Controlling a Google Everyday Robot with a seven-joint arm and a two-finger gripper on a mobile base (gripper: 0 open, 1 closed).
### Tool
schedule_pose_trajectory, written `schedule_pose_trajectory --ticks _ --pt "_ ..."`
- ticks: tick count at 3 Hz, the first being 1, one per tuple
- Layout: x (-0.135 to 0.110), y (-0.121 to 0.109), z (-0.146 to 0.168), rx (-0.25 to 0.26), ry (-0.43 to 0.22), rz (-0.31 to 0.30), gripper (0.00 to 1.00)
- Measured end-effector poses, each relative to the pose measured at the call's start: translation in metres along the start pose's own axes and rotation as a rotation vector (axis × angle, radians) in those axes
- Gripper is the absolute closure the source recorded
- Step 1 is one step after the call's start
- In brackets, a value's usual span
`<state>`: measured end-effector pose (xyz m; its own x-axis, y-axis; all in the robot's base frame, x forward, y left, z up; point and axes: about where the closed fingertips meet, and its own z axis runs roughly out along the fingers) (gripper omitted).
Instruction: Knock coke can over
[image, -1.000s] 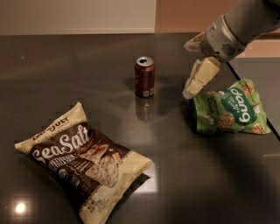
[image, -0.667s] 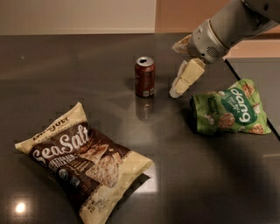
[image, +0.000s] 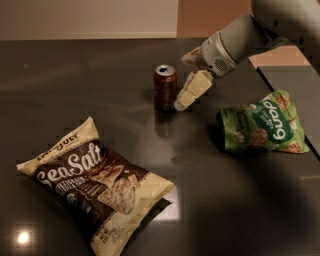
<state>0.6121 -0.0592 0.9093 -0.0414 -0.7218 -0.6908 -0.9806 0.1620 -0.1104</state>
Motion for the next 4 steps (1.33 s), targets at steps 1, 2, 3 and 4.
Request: schedule_pose_trajectory --ticks 1,2,3,4 --pt "-0.003 -0.008 0.017 -0.022 -0.022 0.026 0.0" --pt "-0.004 -0.012 0.027 -0.035 -0.035 0.041 0.0" --pt "-0.008 -0.017 0.034 -0.048 -0.056 0.044 0.12" --pt "-0.013 -0.02 0.038 -0.052 -0.083 0.041 0.34"
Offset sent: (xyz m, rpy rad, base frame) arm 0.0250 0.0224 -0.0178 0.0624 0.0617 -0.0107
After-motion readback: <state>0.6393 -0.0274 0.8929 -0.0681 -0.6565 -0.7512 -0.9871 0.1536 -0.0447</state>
